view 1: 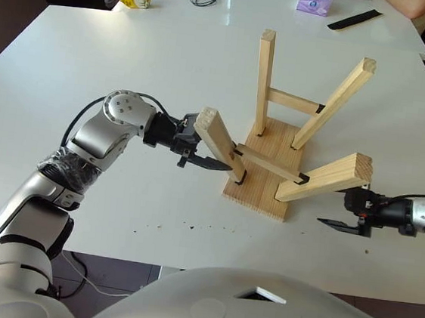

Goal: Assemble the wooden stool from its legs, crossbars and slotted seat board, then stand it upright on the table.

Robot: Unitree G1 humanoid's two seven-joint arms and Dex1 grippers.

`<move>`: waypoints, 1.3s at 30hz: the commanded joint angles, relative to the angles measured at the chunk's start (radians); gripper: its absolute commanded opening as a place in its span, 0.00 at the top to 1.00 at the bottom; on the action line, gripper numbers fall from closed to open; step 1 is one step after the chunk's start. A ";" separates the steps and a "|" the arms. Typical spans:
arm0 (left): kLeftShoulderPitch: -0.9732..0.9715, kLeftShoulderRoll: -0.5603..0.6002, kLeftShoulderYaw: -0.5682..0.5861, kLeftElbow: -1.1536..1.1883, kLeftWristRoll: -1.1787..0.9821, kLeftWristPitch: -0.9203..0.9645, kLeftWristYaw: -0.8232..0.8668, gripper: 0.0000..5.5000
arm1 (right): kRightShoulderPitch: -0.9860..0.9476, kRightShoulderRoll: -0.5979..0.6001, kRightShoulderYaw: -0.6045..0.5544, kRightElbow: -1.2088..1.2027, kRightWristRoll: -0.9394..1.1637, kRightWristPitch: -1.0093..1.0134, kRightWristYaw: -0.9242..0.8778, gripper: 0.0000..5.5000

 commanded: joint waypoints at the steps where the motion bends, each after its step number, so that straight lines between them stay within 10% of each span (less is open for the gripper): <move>1: 0.103 0.024 -0.117 0.040 0.249 0.090 0.041 0.62 | -0.381 -0.039 -0.012 0.095 0.056 0.023 0.075 0.30; 14: 0.100 0.010 -0.135 0.028 0.259 0.095 0.050 0.62 | -0.879 0.236 0.243 0.198 0.068 0.136 0.196 0.30; 39: 0.039 0.002 -0.135 0.056 0.261 0.116 0.015 0.62 | -0.814 0.372 0.376 0.010 0.124 0.294 0.209 0.30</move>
